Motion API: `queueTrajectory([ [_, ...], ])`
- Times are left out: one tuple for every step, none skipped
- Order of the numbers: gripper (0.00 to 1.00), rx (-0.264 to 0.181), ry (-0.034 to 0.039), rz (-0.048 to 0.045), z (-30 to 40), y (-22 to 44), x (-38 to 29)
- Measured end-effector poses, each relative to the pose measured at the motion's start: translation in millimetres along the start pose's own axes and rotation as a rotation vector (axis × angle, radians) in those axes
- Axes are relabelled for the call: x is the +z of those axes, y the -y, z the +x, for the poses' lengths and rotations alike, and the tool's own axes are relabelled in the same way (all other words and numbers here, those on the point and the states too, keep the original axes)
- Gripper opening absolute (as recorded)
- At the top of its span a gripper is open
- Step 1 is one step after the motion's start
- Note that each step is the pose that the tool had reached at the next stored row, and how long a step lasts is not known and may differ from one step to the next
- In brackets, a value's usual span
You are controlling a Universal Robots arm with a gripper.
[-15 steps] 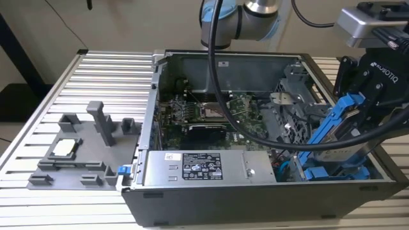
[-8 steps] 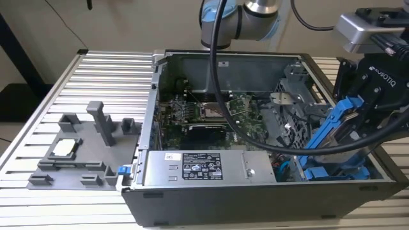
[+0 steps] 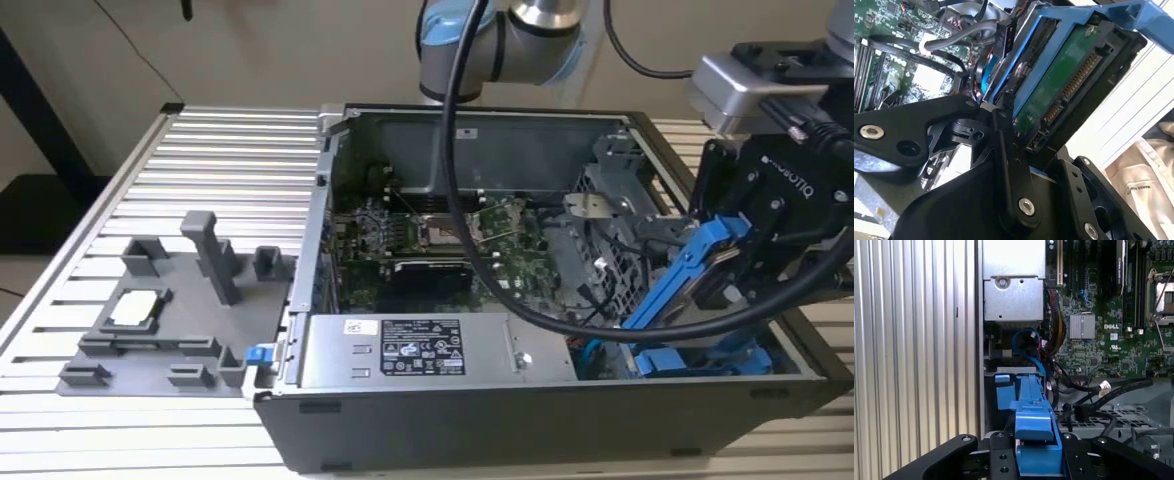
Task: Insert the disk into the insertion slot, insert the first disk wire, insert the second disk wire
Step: 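Insert the disk into the insertion slot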
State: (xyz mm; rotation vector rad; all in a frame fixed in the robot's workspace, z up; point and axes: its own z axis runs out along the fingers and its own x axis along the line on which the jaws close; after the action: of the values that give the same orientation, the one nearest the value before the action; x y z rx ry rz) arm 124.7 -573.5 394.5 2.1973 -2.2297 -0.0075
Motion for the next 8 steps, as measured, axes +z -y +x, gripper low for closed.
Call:
queueTrajectory([
  [0.33, 0.0, 0.0001, 0.0001, 0.0, 0.3, 1.4],
  [0.33, 0.0, 0.0, 0.0, 0.0, 0.4, 2.7],
  [0.33, 0.0, 0.0, 0.0, 0.0, 0.7, 4.2],
  [0.33, 0.0, 0.0, 0.0, 0.0, 0.9, 5.5],
  [0.33, 0.0, -0.0001, 0.0, 0.0, 1.1, 6.8],
  [0.33, 0.0, -0.0001, 0.0, -0.1, 1.3, 8.0],
  [0.33, 0.0, 0.0001, 0.0, -0.1, 1.4, 9.3],
  [0.33, 0.0, -0.0001, 0.0, -0.1, 1.6, 10.3],
])
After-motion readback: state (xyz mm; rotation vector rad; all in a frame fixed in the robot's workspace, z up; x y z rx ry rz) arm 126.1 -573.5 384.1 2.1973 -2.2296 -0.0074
